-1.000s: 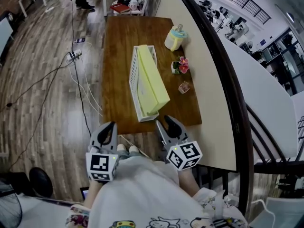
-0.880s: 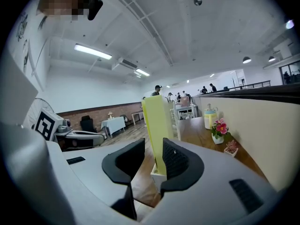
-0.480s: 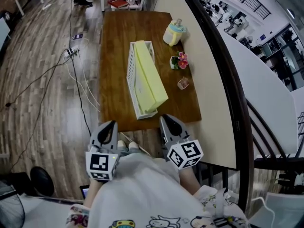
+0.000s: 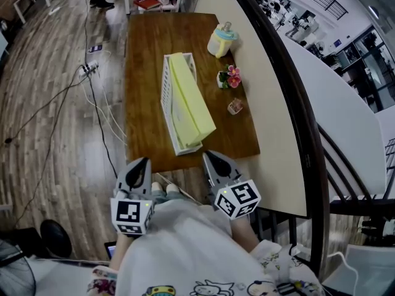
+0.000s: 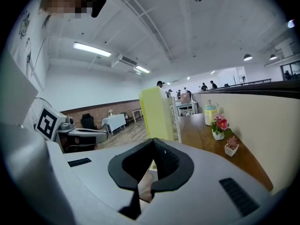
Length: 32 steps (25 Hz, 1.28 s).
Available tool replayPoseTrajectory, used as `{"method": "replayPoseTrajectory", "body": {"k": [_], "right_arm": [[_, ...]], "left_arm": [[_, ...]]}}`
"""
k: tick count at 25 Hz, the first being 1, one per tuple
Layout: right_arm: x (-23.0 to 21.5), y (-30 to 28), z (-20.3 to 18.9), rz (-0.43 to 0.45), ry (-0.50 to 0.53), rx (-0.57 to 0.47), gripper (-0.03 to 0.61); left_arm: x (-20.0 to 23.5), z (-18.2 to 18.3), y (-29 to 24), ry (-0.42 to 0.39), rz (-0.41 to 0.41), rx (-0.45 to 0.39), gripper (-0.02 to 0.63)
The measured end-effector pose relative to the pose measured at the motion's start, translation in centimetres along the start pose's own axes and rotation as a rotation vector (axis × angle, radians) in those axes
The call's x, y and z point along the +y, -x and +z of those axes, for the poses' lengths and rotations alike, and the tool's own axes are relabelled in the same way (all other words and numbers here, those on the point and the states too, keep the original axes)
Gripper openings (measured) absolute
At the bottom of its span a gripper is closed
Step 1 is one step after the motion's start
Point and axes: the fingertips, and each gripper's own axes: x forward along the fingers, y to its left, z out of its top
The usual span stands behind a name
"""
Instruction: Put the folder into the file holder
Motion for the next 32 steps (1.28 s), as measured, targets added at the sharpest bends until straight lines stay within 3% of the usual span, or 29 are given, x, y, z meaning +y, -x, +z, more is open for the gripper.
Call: {"method": "replayPoseTrajectory", "body": {"k": [32], "right_arm": [[-0.15,-0.17,0.24,-0.021,0.009,0.006,0.0]], "left_arm": [[0.85,-0.22,0.35,0.001,0.004,0.001,0.005]]}}
